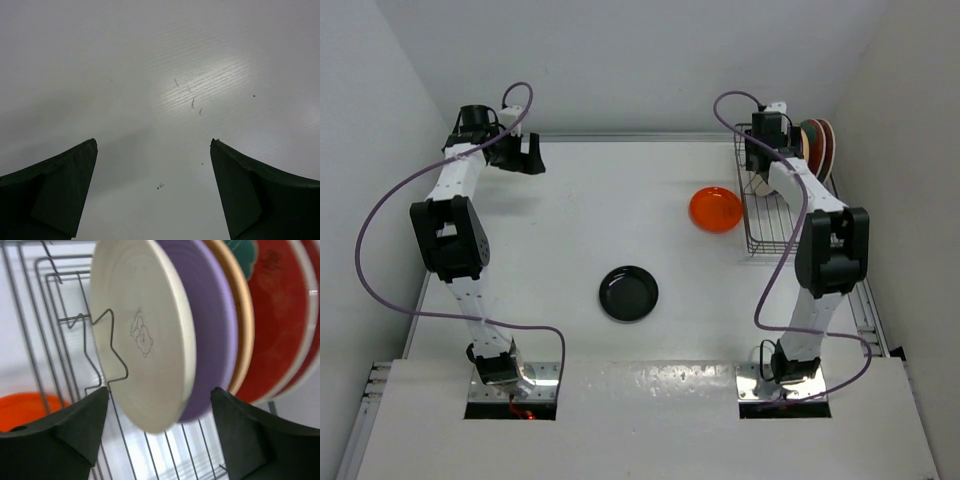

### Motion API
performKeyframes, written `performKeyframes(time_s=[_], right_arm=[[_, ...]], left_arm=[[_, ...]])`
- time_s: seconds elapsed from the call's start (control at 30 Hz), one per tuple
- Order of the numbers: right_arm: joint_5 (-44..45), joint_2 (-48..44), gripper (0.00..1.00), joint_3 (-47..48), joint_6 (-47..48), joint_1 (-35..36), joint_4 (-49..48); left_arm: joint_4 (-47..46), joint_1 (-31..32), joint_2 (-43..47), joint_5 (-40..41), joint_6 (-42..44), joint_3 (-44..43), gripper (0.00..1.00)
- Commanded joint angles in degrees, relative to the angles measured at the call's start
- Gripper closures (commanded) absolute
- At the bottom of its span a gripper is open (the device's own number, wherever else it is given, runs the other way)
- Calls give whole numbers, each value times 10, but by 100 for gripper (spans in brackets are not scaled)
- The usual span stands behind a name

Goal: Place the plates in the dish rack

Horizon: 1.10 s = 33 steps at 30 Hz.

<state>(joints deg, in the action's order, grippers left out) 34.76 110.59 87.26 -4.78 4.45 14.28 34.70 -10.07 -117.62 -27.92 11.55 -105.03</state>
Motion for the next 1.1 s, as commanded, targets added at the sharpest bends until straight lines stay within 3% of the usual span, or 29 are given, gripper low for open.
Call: performKeyframes(time_s=[0.0,0.1,0.17,0.2,0.27,0.3,0.4,0.47,0.53,0.6,0.67,0.7,0.8,0.9,1.07], right_arm=[[-10,-85,16,38,-21,13,21],[-4,-169,14,13,-86,32,58],[-13,-215,16,-58,-208,50,67],[-18,-249,20,-113,-322,57,52],[-62,-293,24,-218,-389,85,-44],[-70,-314,28,-284,-484,95,-70],[-36,-315,29,-378,-615,160,-166],[-4,-285,28,-359,-642,193,-167],[4,-226,28,-331,-604,213,-153],[-14,-174,26,-229,-580,219,-117],[-48,-123,26,-148,-560,206,-23],[-55,-85,26,-127,-601,200,63],[-64,-77,26,-146,-680,184,102],[-32,-99,25,-216,-758,201,47],[-18,-64,23,-190,-882,207,110]], left_arm=[[-1,3,49,-19,3,0,0],[-1,3,49,-19,8,0,0],[-1,3,54,-13,15,5,0],[5,3,54,5,15,5,0],[5,3,54,22,25,5,0],[5,3,61,28,25,5,0],[5,8,73,34,32,13,0],[5,8,82,34,39,26,0],[5,8,97,29,44,41,0],[10,14,102,23,50,47,0],[10,14,108,23,58,54,0],[17,14,108,23,65,59,0],[28,14,108,23,76,70,0],[34,14,108,23,76,76,0],[39,14,103,16,76,76,0]])
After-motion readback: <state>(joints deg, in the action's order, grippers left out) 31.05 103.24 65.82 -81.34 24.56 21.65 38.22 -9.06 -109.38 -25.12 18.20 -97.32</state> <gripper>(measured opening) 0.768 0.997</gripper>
